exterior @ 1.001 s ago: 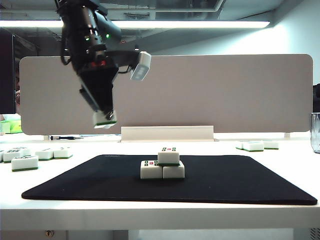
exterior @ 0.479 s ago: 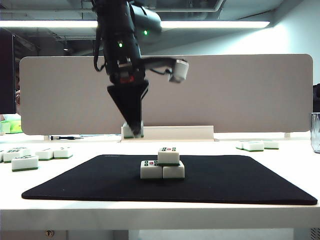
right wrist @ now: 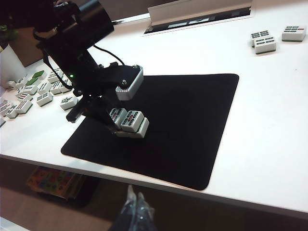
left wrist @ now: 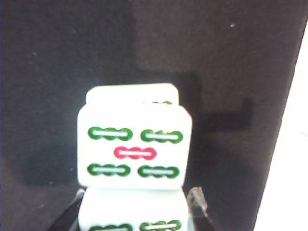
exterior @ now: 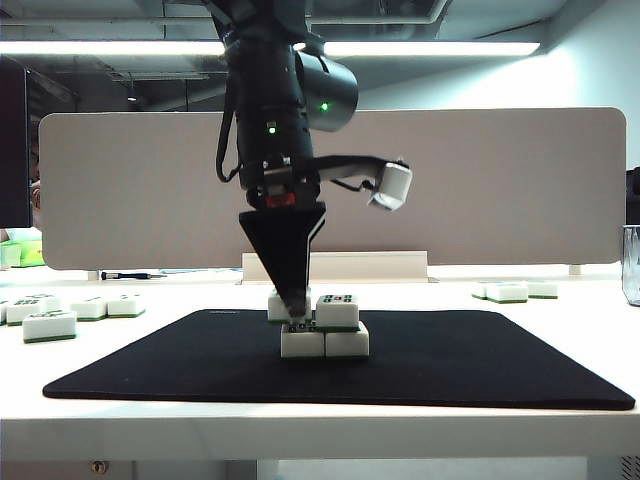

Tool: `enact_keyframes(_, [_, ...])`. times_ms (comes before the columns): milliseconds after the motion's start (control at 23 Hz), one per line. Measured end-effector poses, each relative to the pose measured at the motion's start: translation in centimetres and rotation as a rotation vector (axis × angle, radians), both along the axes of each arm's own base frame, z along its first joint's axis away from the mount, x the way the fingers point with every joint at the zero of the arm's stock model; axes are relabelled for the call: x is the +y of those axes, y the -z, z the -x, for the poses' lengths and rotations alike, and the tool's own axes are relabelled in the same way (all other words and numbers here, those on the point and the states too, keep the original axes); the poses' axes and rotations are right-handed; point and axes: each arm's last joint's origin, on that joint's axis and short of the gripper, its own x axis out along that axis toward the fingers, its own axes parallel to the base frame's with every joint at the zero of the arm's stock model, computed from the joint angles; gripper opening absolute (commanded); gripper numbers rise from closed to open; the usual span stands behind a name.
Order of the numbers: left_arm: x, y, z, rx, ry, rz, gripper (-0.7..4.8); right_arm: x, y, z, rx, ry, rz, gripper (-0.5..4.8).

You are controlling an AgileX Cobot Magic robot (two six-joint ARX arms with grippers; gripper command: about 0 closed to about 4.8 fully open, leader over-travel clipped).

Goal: Arrange four mahjong tiles into a neat stack, creating two layers of paired tiles.

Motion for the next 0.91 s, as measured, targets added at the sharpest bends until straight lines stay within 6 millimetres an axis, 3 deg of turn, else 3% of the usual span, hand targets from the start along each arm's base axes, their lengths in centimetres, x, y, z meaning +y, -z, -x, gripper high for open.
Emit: enact_keyframes(914, [-0.67,0.72,-0.05,0.048,-0.052,0.048,0.8,0.0,0.0,0.0,0.0,0.0,0.0,-0.01])
